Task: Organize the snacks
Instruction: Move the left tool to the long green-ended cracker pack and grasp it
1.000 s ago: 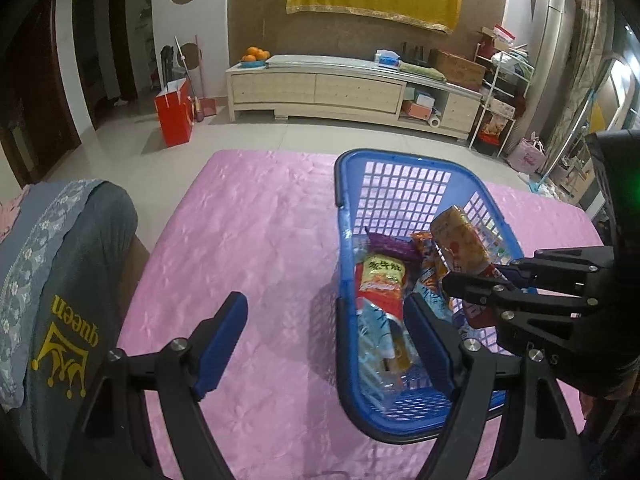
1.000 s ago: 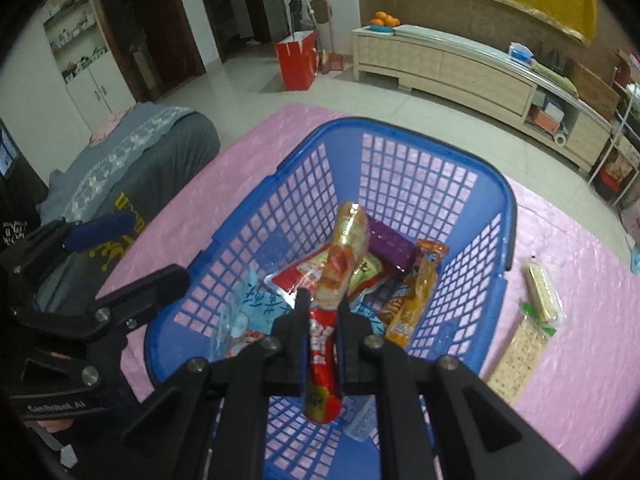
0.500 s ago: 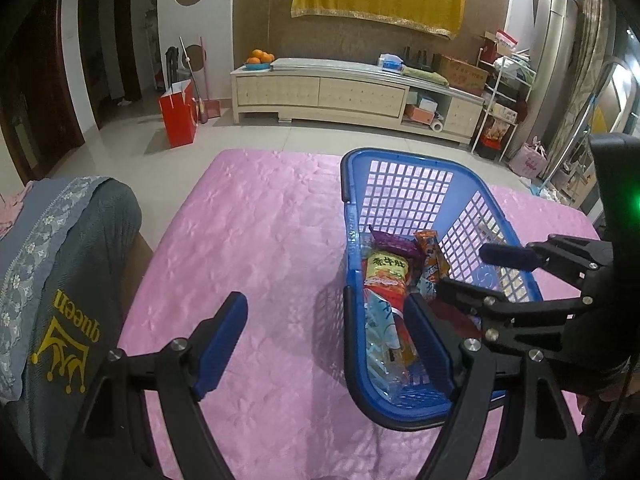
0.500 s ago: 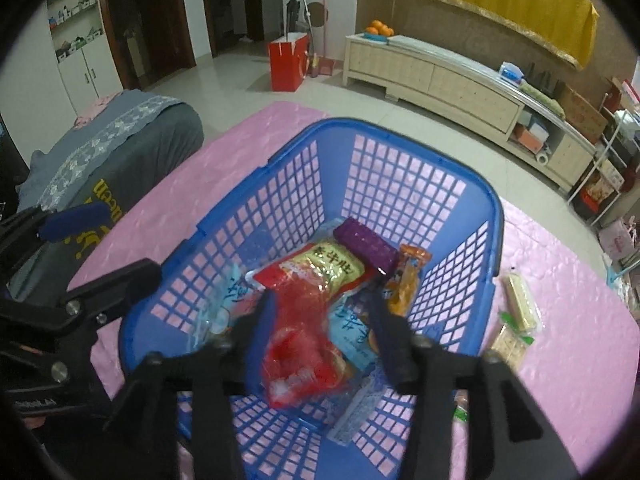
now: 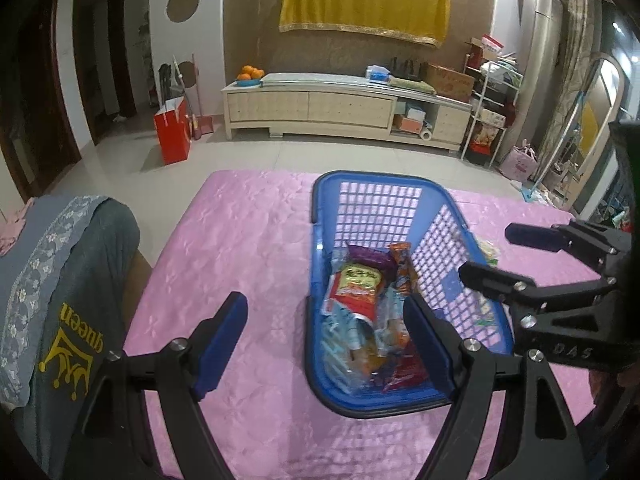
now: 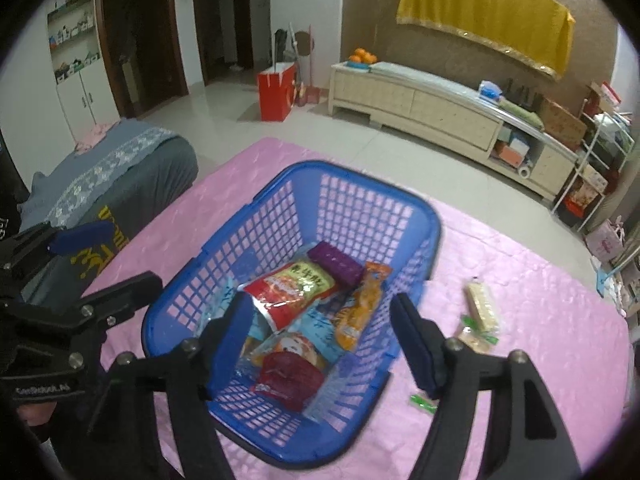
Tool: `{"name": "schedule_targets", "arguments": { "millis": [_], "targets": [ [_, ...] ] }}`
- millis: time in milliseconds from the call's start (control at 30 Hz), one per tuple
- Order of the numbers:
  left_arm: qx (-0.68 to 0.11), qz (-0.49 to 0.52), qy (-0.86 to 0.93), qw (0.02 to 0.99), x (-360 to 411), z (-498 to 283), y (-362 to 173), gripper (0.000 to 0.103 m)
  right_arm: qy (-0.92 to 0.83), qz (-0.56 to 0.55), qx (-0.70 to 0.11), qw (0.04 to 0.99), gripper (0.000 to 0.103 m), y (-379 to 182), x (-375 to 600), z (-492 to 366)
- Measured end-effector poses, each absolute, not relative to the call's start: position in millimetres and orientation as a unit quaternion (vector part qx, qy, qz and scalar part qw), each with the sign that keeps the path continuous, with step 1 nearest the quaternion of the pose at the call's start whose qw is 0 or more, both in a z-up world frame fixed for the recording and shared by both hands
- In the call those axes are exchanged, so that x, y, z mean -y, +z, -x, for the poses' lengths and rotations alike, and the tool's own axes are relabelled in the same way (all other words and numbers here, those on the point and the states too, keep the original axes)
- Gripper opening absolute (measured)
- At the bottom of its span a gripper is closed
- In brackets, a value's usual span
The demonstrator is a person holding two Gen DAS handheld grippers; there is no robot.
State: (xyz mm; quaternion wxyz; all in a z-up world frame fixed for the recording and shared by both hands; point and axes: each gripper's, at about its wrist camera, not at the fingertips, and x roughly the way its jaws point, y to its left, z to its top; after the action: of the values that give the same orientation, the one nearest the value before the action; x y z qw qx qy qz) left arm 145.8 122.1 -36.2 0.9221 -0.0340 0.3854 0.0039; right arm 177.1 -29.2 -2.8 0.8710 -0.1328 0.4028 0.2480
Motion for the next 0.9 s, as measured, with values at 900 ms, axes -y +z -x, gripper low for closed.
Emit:
{"name": "schedule_targets", "arguments": {
  "millis": [900],
  "targets": [
    [-0.401, -0.063, -0.114, 0.907, 68, -189, -41, 0.082, 0.117, 0.048, -0.397, 0.909, 0.099, 3, 230, -179]
  ]
}}
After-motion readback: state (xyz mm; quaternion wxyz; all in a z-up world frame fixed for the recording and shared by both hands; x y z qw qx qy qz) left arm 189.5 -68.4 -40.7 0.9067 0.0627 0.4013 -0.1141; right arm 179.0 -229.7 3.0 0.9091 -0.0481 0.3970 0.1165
